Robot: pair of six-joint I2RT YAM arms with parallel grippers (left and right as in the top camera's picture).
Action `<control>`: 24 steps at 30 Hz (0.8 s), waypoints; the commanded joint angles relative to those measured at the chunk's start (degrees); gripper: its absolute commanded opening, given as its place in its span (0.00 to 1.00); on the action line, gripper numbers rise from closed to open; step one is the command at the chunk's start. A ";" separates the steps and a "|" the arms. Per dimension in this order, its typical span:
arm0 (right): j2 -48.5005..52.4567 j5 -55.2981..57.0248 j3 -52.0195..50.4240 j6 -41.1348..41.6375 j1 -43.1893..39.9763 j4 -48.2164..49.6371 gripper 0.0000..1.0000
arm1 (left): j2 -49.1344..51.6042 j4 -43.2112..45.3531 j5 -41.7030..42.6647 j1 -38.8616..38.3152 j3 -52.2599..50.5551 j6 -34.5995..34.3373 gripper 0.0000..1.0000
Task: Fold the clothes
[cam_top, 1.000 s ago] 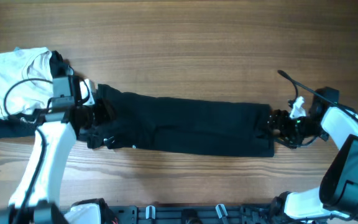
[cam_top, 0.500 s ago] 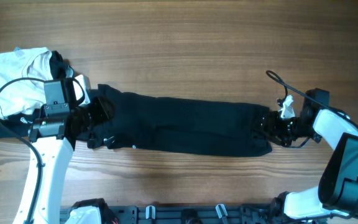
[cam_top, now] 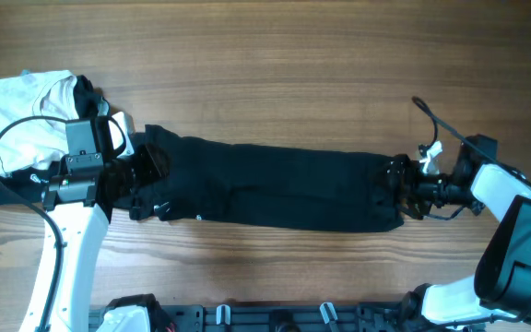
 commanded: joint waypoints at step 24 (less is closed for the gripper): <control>-14.91 16.17 11.69 0.63 -2.51 -6.51 0.04 | -0.90 0.04 -0.33 0.22 0.79 0.13 0.57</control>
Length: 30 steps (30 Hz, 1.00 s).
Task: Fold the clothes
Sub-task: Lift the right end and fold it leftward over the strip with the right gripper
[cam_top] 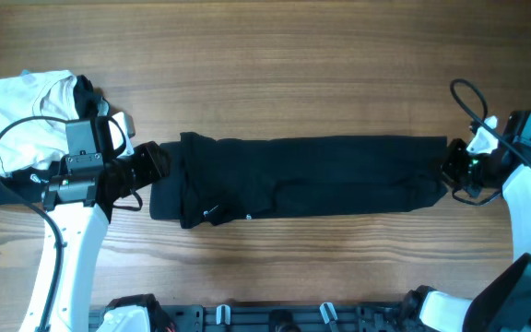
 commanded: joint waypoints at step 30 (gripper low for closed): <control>10.58 -1.99 0.74 31.98 49.48 21.59 0.17 | -0.90 0.15 -0.33 0.22 0.79 0.13 0.57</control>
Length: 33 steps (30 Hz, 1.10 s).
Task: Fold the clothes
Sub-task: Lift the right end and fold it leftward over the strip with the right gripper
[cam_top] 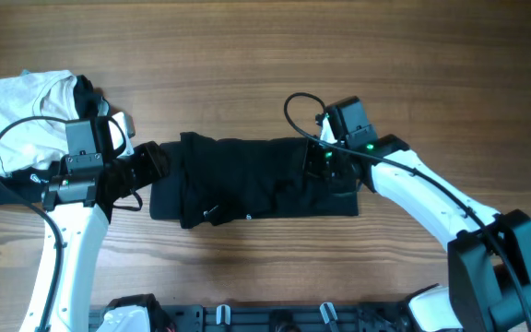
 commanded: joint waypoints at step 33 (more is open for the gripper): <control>5.44 -13.66 2.75 -9.18 -5.99 3.98 0.06 | -0.83 -0.46 -0.33 0.22 0.79 0.13 0.59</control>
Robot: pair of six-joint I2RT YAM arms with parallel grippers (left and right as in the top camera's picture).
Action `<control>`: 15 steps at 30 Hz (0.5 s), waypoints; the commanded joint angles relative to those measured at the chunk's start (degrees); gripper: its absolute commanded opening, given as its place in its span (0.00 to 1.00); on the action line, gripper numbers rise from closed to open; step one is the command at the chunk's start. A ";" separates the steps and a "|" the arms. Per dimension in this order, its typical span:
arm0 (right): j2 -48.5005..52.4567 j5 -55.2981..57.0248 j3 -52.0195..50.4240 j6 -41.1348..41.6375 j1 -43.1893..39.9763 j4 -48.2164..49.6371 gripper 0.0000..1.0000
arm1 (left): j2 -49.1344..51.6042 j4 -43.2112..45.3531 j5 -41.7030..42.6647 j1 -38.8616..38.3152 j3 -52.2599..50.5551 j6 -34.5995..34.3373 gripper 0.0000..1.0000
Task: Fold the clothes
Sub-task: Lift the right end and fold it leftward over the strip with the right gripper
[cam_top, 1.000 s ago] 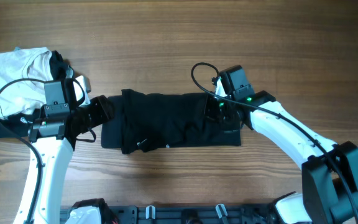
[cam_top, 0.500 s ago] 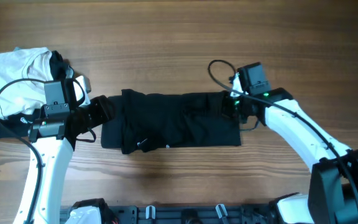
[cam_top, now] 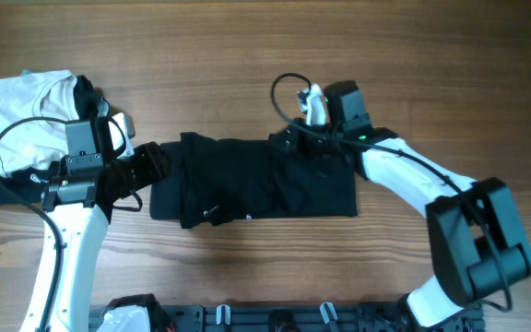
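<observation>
A black garment (cam_top: 247, 184) lies along the middle of the table, its right part doubled back over itself so that it ends at about the table's centre-right. My left gripper (cam_top: 155, 164) rests at the garment's left edge, fingers together on the cloth. My right gripper (cam_top: 289, 148) is low over the upper middle of the garment, shut on the folded-over end. Dark cloth hides both sets of fingertips.
A pile of white clothes (cam_top: 21, 106) sits at the far left, behind the left arm. The right arm's cable (cam_top: 279, 88) loops above the garment. A dark rail (cam_top: 275, 318) runs along the table's front edge.
My right gripper has moved a little further left with the garment's end, from right of centre to the upper middle. The left gripper and the garment's left edge have not moved.
The garment first lay loosely between both grippers. Then the right gripper was far to the right with the cloth stretched flat. Then it was back over the garment's middle with the right end doubled over, and now it is further left still.
</observation>
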 commanded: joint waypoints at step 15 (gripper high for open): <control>1.38 -14.05 -1.38 -4.68 16.70 2.93 0.04 | -0.68 -0.98 -0.31 0.22 0.74 0.13 0.58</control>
